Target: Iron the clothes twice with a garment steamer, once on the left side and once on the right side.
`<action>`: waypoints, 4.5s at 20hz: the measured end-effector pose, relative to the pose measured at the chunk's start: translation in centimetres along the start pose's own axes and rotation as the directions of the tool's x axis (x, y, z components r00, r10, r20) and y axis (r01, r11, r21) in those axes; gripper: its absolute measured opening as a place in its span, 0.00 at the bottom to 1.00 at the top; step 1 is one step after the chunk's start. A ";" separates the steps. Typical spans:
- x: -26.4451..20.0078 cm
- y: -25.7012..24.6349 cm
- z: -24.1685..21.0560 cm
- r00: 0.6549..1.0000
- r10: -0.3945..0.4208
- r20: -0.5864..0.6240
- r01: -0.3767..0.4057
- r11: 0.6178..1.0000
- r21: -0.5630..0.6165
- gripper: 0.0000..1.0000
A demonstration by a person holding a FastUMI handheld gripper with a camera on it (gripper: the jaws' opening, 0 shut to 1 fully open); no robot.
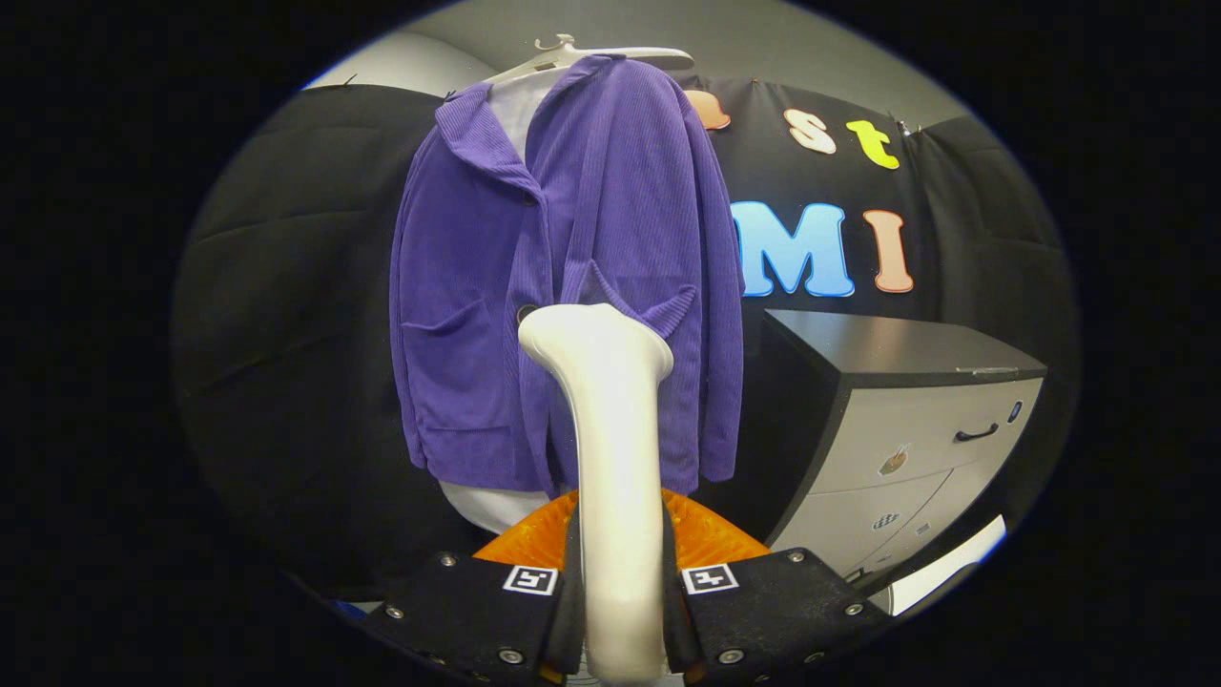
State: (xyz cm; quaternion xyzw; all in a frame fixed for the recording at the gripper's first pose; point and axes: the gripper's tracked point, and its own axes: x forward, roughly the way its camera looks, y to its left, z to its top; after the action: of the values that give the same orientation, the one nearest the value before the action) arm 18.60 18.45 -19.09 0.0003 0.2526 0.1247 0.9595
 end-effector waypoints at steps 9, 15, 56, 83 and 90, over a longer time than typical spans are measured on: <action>-0.6 -0.9 -7.2 0.996 -0.011 -0.085 0.010 1.000 -0.014 0.33; -3.4 -1.9 -8.3 0.999 -0.020 -0.048 0.021 0.999 0.028 0.33; -6.0 13.7 30.8 0.838 0.164 0.521 -0.125 0.986 -0.109 0.33; 3.4 13.6 8.8 0.982 0.128 0.141 -0.101 0.978 -0.185 0.33; 3.4 12.1 2.2 0.991 0.124 0.042 -0.115 0.978 -0.176 0.33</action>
State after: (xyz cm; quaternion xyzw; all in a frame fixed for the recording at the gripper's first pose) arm 19.67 31.10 -18.02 -0.0647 0.2147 0.2036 0.9530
